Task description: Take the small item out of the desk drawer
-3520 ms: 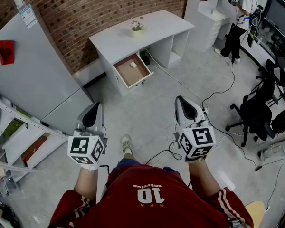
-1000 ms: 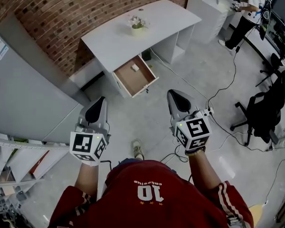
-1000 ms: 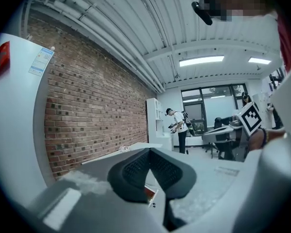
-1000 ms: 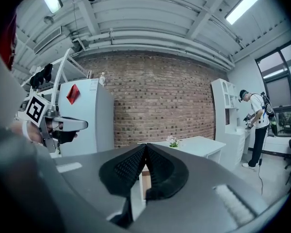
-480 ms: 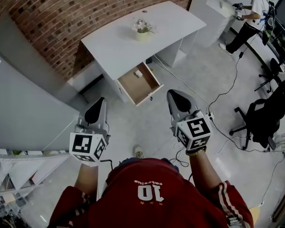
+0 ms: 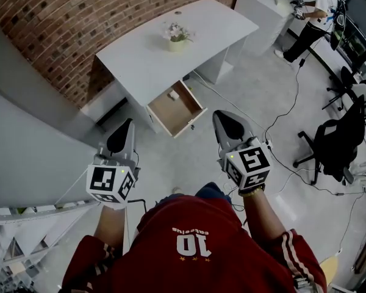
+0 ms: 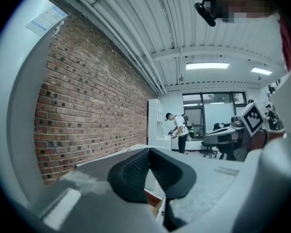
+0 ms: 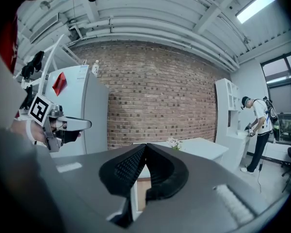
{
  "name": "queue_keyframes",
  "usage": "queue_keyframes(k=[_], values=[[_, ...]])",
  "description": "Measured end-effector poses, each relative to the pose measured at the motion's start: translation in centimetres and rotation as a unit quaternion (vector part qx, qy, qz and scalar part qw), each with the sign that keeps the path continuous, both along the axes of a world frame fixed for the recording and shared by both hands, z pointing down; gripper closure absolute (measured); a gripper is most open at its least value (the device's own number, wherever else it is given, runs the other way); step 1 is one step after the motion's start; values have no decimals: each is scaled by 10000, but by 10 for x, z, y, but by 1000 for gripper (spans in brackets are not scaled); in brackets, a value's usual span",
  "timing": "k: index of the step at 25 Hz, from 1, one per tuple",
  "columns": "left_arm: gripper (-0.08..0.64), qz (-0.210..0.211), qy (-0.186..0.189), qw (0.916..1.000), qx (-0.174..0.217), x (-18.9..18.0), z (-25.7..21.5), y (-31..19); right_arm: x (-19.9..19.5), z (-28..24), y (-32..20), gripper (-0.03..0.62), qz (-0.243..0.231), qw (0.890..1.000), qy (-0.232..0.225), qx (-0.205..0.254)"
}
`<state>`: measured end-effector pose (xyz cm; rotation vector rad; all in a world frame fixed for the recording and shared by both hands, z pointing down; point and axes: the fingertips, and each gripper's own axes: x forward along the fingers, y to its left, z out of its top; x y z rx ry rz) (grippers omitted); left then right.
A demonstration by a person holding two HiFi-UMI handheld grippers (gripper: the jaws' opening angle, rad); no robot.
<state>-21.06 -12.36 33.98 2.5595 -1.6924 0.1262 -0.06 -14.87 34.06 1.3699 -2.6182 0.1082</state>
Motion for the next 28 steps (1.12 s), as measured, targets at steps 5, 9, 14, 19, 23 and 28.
queue_keyframes(k=[5, 9, 14, 19, 23, 28], values=[[560, 106, -30, 9999, 112, 6, -7, -5, -1, -2, 0, 589, -4, 10000, 19, 31], [560, 132, -24, 9998, 113, 12, -6, -10, 3, -3, -5, 589, 8, 10000, -4, 55], [560, 114, 38, 9999, 40, 20, -2, -25, 9, 0, -22, 589, -44, 10000, -47, 67], [560, 22, 67, 10000, 17, 27, 0, -42, 4, 11, -60, 589, -257, 9995, -162, 0], [560, -123, 62, 9999, 7, 22, 2, -66, -11, 12, -93, 589, -501, 9983, -286, 18], [560, -341, 100, 9994, -57, 22, 7, -108, -15, 17, -141, 589, -764, 9966, -294, 18]])
